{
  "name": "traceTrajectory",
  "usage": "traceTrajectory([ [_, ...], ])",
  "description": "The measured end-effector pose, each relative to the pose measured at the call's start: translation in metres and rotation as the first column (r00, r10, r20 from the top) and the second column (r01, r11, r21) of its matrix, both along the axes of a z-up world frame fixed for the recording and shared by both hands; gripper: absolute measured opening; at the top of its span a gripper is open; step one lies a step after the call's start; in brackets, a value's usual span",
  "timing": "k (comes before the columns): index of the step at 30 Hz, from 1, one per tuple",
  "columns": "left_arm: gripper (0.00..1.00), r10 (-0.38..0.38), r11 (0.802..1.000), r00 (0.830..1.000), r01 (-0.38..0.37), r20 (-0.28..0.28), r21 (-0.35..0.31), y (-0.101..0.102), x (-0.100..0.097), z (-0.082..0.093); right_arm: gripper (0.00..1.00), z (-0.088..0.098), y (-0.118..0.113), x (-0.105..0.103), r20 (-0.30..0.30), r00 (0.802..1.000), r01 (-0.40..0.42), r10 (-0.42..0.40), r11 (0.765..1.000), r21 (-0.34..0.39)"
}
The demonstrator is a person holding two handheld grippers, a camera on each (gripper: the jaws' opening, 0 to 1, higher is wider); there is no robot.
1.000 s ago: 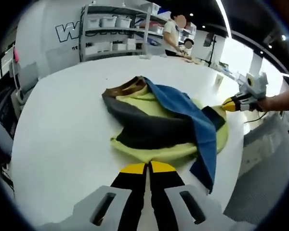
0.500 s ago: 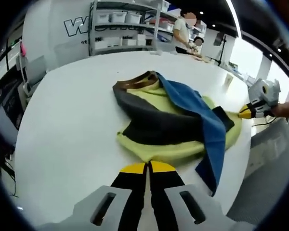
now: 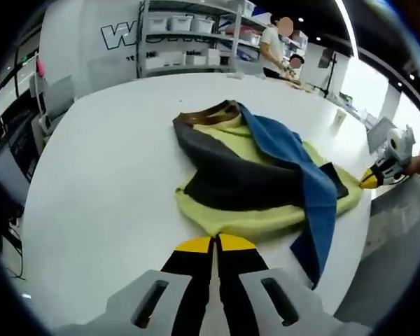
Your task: Fold the garment on the visible template until the final outline fits inside the template.
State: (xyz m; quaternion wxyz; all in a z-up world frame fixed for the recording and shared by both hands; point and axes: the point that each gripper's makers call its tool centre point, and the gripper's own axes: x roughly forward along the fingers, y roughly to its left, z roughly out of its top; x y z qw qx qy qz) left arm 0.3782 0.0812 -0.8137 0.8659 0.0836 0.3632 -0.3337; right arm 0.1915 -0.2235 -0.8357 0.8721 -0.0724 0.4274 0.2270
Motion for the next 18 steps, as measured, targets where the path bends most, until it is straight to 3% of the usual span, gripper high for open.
traceTrajectory([
  [6, 0.06, 0.004, 1.000, 1.000, -0.004, 0.005, 0.001, 0.002, 0.001, 0.001, 0.00, -0.009, 0.002, -0.012, -0.059, 0.998, -0.021, 0.021, 1.000, 0.014],
  [10, 0.06, -0.024, 1.000, 1.000, 0.024, 0.006, 0.015, -0.001, -0.005, 0.000, 0.00, -0.011, 0.003, -0.013, -0.065, 0.997, -0.039, 0.040, 0.999, 0.004],
  [12, 0.06, -0.028, 0.999, 0.999, 0.028, 0.018, 0.019, 0.000, -0.005, 0.000, 0.00, -0.012, 0.009, -0.020, -0.123, 0.992, -0.030, 0.036, 0.999, 0.045],
  [16, 0.06, -0.015, 1.000, 1.000, 0.015, 0.018, 0.005, 0.001, -0.005, 0.002, 0.00, -0.011, 0.008, -0.019, -0.099, 0.994, -0.044, 0.047, 0.998, 0.033],
  [17, 0.06, -0.017, 1.000, 1.000, 0.016, 0.022, 0.009, 0.002, -0.004, 0.001, 0.00, -0.012, 0.012, -0.024, -0.142, 0.989, -0.016, 0.028, 0.997, 0.080],
  [18, 0.06, -0.017, 1.000, 1.000, 0.017, 0.024, 0.011, 0.002, -0.004, 0.001, 0.00, -0.012, 0.012, -0.024, -0.142, 0.989, -0.016, 0.028, 0.996, 0.083],
])
